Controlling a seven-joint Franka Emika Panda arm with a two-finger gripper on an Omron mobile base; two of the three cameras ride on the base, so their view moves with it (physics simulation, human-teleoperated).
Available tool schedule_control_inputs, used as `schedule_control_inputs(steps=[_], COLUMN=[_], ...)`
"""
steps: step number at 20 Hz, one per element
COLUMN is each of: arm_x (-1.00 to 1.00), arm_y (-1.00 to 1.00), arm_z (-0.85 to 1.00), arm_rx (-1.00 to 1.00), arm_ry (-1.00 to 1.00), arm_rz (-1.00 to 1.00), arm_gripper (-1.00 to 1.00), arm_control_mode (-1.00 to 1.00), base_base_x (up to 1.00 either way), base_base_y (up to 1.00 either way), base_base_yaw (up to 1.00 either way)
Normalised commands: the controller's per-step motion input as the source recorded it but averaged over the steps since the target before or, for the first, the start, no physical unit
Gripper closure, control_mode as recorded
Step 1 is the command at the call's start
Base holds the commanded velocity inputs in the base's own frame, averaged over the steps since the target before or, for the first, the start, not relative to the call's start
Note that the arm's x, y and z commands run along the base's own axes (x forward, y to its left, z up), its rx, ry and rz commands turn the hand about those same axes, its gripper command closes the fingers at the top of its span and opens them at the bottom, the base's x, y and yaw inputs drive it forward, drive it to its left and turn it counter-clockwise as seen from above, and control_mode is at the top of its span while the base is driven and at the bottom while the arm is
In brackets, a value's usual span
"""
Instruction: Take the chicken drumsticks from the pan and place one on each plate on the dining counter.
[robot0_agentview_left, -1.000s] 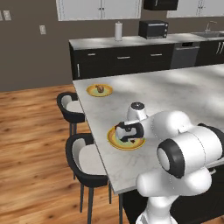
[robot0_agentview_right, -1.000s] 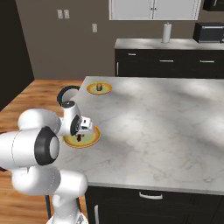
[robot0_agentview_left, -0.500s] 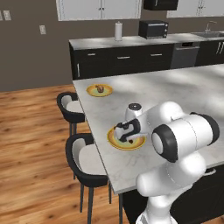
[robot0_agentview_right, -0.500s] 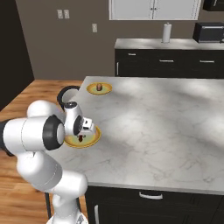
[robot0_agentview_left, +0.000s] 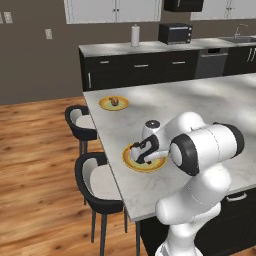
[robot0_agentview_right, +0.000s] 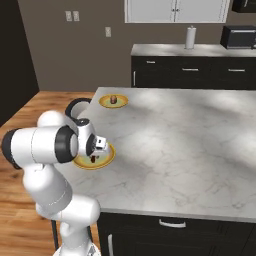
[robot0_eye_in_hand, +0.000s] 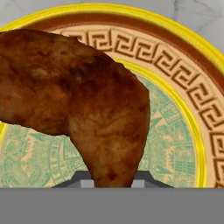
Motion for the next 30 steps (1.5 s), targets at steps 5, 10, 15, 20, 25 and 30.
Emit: schedule_control_inputs(steps=[5, 10, 15, 20, 25, 30], arm_x=[0.08, 0.0, -0.02, -0.25, -0.44, -0.65], arm_y=[0.0, 0.0, 0.0, -0.03, -0.01, -0.04], arm_z=[-0.1, 0.04, 0.26, 0.56, 0.57, 0.45], arm_rx=[0.0, 0.02, 0.08, 0.14, 0.1, 0.0], arm_ry=[0.0, -0.02, 0.0, -0.04, -0.05, 0.0], arm_rz=[-0.01, -0.01, 0.0, 0.0, 0.01, 0.04], arm_gripper=[-1.0, -1.0, -1.0, -1.0, -1.0, -1.0], arm_control_mode=[-1.0, -1.0, -1.0, -1.0, -1.0, -1.0], base_base_x=[0.0, 0.0, 0.0, 0.0, 0.0, 0.0], base_base_y=[0.0, 0.0, 0.0, 0.0, 0.0, 0.0], base_base_yaw=[0.0, 0.0, 0.0, 0.0, 0.0, 0.0])
